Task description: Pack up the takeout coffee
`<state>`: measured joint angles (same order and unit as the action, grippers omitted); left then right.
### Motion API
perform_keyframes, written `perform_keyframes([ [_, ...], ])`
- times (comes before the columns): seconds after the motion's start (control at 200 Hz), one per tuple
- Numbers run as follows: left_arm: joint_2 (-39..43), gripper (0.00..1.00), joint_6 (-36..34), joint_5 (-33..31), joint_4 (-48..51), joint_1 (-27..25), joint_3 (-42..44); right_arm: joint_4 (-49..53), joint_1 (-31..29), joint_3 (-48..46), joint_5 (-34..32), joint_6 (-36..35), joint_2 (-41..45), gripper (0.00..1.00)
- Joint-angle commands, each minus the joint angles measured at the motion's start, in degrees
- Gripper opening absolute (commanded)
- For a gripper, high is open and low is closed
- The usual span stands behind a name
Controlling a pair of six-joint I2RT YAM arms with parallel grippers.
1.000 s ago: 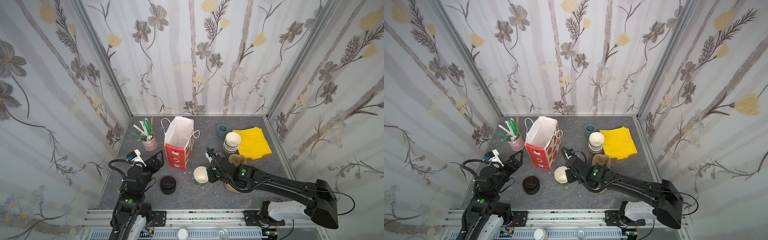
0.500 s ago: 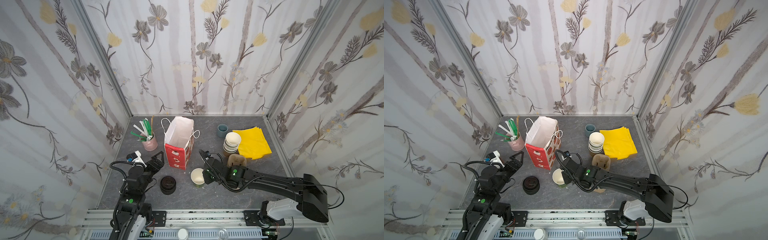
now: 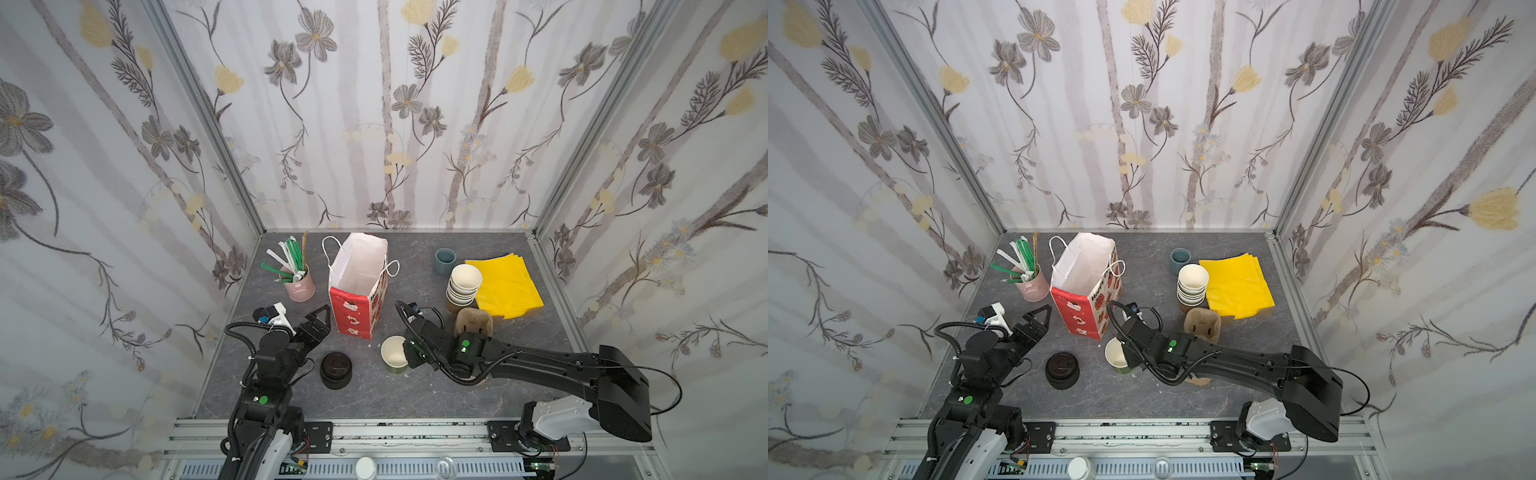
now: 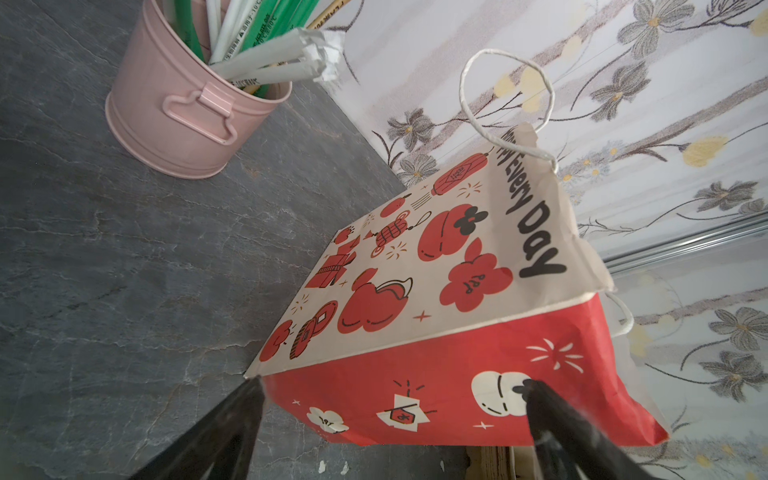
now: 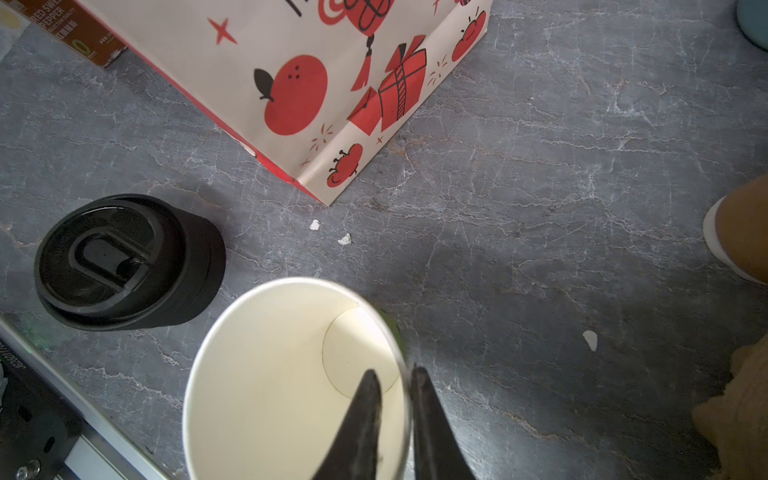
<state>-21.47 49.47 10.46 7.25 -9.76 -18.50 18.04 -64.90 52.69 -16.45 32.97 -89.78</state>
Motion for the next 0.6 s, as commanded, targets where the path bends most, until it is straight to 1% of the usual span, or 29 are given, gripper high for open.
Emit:
perform_keyframes([
  [0.0,-0.54,1.0,0.8,0.7,-0.7,0.05,0.04,-1.44,-0.08,0.13,-1.33,1.18,0.93,0.29],
  [0.03,-0.66,0.99,0.73,0.67,-0.66,-0.01,-0.06,-1.35,-0.13,0.3,-1.47,1.27,1.53,0.33],
  [0.18,-1.07,0.98,1.11,0.97,0.38,0.0,-0.31,-2.57,-0.36,0.49,-2.36,1.42,6.27,0.46],
  [0.31,-1.76,0.96,1.93,0.87,3.95,0.0,0.0,-6.36,-0.35,-1.67,-3.2,1.37,11.6,0.47],
  [0.375,-2.85,0.96,1.9,0.6,7.22,-0.04,-0.14,-8.47,-0.4,-3.27,-3.97,1.33,13.93,0.48],
  [0.515,-4.71,0.95,0.63,-4.99,15.55,-0.56,-3.03,-10.18,-0.4,-5.6,-7.15,1.7,17.35,0.48],
  [0.595,-4.76,0.92,2.07,-7.11,16.99,-1.82,-3.17,-10.54,-0.33,-6.68,-9.04,2.2,18.67,0.49],
])
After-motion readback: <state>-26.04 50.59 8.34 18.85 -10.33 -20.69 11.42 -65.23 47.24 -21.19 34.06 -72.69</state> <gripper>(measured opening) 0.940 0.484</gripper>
